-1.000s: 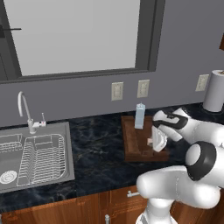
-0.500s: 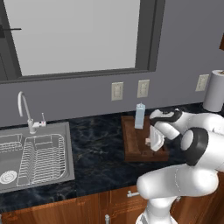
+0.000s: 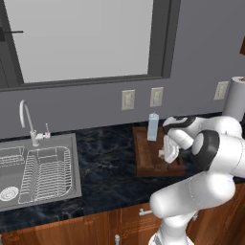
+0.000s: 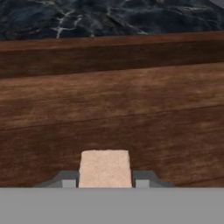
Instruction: Take out the milk from the fridge and place it on the tray on the counter. Then take the sugar cube near the tray and place it in the tray.
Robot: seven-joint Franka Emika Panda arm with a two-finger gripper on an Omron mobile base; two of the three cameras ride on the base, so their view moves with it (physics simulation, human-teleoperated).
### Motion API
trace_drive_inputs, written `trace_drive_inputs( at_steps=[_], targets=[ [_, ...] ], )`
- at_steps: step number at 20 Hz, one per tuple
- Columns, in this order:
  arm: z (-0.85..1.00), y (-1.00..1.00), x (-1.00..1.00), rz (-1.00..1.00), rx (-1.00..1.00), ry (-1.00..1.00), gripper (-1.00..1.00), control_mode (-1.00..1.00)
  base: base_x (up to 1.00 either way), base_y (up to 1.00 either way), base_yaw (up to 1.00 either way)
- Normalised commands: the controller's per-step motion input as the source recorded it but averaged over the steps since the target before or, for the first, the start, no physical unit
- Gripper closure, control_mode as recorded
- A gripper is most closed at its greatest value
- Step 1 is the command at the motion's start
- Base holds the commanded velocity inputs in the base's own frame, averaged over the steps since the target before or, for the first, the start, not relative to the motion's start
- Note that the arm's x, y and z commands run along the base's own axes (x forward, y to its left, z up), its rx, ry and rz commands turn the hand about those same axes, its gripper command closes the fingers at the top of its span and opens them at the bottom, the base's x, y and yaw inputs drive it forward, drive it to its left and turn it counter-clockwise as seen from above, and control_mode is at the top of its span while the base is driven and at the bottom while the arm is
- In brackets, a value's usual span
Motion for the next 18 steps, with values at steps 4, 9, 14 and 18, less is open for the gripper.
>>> trace_drive_inputs(
  at_steps=[4, 9, 14, 18],
  targets=[
    [0.00, 0.00, 0.00, 0.00, 0.00, 0.00, -1.00, -1.00, 0.00, 0.00, 0.00],
    [0.00, 0.00, 0.00, 0.00, 0.00, 0.00, -1.00, -1.00, 0.00, 0.00, 0.00],
    [0.28, 0.00, -0.14, 0.00, 0.00, -0.07, -1.00, -1.00, 0.00, 0.00, 0.00],
    [0.67, -0.01, -0.21, 0.00, 0.00, -0.13, -1.00, -1.00, 0.00, 0.00, 0.00]
  ],
)
